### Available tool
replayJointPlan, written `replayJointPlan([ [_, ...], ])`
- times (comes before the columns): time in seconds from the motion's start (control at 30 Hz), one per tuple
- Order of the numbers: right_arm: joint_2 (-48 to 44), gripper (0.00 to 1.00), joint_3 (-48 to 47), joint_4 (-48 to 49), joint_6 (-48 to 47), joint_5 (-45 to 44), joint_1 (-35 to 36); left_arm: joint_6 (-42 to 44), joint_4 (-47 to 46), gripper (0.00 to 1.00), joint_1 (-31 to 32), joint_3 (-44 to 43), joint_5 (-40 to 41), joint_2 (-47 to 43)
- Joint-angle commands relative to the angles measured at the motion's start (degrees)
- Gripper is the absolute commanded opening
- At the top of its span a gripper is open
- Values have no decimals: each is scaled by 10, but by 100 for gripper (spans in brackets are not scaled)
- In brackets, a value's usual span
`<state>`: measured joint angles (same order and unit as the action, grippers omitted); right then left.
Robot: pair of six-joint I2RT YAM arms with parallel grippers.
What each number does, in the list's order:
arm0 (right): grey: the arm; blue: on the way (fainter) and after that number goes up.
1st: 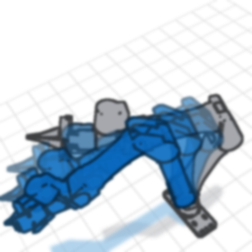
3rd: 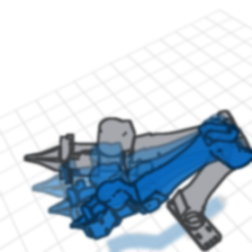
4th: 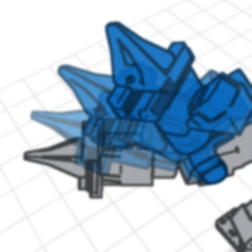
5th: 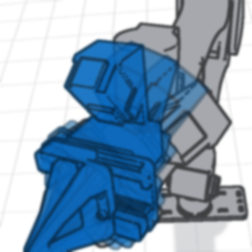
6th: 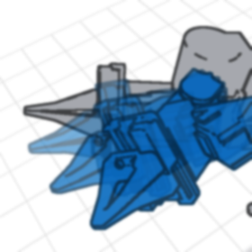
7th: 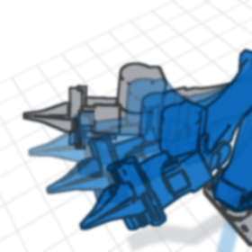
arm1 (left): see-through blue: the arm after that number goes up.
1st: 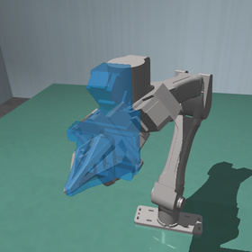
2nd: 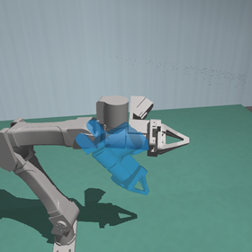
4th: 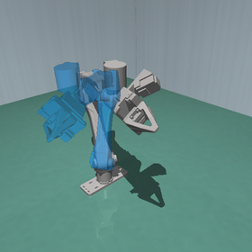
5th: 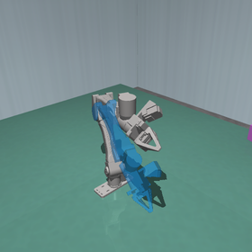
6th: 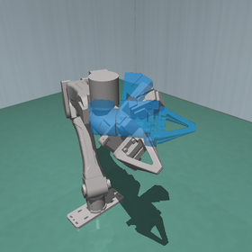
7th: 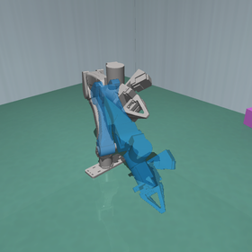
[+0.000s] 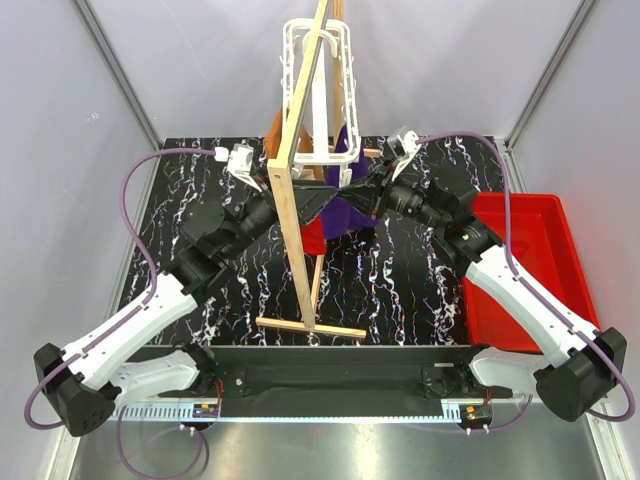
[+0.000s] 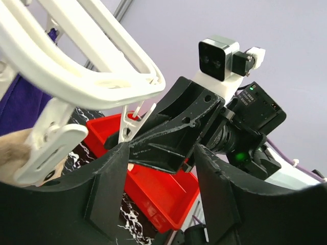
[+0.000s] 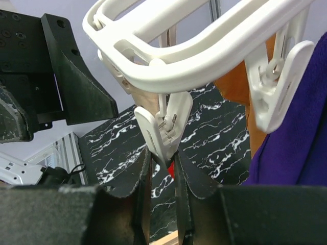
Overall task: Clip the socks to the hanger
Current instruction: Open the clamp at the hanger.
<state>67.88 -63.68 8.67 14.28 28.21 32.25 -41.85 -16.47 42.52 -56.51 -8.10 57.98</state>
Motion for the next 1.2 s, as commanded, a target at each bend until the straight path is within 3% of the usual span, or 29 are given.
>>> replayJointPlan([
  [0.0, -16, 0, -29, -30, 14, 11, -3, 32, -71, 59, 6, 4, 17, 16],
  [0.17, -16, 0, -64, -107, 14, 30, -2, 48, -109, 63, 7, 16, 28, 29],
  [0.4, -10, 0, -90, -138, 9, 38, -3, 53, -131, 72, 8, 2, 15, 64],
  [0.63, -2, 0, -101, -146, 7, 51, -2, 38, -163, 73, 7, -1, 40, 76],
  [1.17, 1, 0, -103, -153, 2, 62, -2, 6, -197, 58, 8, -18, 45, 109],
])
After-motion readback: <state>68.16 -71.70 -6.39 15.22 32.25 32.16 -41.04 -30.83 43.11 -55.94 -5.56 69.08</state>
